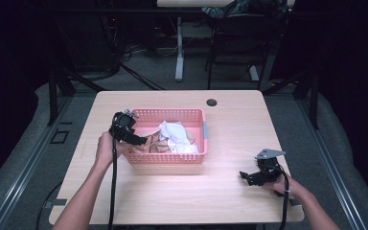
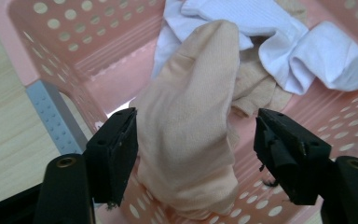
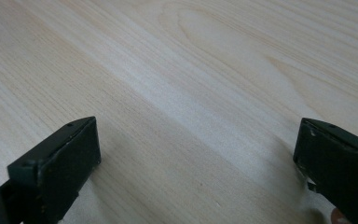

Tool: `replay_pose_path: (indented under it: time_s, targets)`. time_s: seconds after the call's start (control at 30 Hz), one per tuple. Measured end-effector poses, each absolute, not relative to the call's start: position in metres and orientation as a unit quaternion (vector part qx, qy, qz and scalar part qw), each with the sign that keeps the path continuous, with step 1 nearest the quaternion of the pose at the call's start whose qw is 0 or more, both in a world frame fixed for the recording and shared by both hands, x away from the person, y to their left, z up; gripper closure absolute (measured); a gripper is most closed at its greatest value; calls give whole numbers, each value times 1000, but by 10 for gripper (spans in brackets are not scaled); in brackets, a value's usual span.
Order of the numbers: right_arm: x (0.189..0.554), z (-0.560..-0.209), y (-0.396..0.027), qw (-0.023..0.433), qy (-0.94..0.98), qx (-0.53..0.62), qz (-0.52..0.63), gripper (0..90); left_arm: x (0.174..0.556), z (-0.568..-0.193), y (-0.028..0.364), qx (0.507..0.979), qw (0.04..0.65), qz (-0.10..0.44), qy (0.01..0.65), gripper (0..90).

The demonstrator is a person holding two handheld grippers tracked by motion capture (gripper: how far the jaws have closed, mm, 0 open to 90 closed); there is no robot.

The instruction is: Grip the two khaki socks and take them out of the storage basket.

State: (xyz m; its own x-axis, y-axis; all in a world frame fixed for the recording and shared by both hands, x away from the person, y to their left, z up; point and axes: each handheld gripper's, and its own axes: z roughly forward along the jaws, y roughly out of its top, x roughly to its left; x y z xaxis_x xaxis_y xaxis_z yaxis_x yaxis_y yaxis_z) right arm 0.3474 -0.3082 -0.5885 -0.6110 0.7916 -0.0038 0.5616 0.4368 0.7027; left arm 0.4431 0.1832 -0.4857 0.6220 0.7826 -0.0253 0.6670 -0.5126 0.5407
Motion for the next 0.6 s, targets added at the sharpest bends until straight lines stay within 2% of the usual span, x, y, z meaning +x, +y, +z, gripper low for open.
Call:
replay_pose_path:
  time_s: [0.17, 0.6]
  targets:
    - [347, -588, -308, 169, 831, 408, 340, 0, 448, -491, 184, 866, 244, 102, 425, 417]
    - [347, -588, -308, 168, 831, 408, 340, 0, 449, -491, 188, 867, 249, 92, 422, 763]
